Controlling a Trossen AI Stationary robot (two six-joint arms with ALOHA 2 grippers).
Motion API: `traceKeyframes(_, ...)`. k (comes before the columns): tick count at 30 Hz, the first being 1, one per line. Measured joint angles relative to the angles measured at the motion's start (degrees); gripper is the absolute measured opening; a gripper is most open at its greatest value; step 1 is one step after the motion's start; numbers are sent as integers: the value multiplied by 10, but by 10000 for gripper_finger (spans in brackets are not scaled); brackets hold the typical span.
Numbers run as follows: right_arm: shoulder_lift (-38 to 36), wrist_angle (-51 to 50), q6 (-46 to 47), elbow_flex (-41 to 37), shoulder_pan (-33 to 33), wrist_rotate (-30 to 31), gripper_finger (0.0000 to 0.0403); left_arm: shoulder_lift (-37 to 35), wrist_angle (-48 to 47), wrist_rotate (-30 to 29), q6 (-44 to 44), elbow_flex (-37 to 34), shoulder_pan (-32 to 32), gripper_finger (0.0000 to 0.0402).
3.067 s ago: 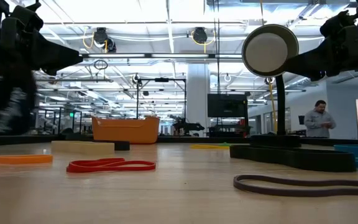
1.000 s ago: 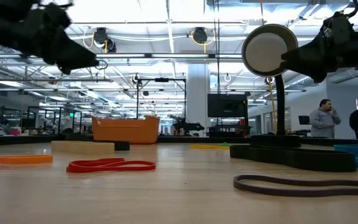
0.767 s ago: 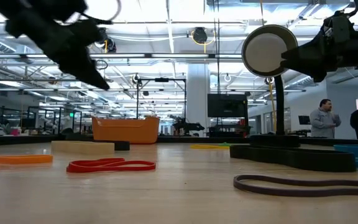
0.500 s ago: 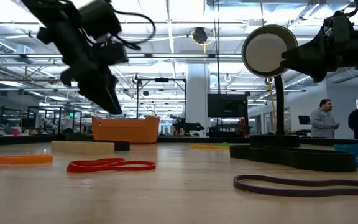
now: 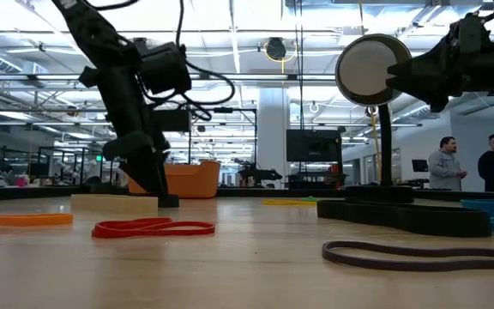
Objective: Pick and place rubber bands into bin
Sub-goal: Put the top black rubber band into the orange container
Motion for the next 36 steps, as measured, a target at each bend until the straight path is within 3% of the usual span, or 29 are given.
traceKeyframes(7, 0, -3, 0, -1, 0, -1, 183, 11, 0, 22, -6, 2, 7, 142)
traceKeyframes(16, 0, -5, 0, -2, 0, -1, 183, 12, 2, 32, 4, 2, 5, 13)
traceKeyframes(27, 0, -5, 4, -3, 0, -3, 183, 2, -35, 35, -5, 15, 5, 9)
traceKeyframes(29, 0, -7, 0, -3, 0, -30, 183, -11, -58, 35, -4, 29, 5, 10)
traceKeyframes(34, 14, -8, -27, -3, 0, -189, 183, -43, -113, 34, 5, 78, 5, 7)
traceKeyframes(36, 25, -11, -30, -3, 0, -218, 181, -55, -123, 30, 7, 104, 5, 11)
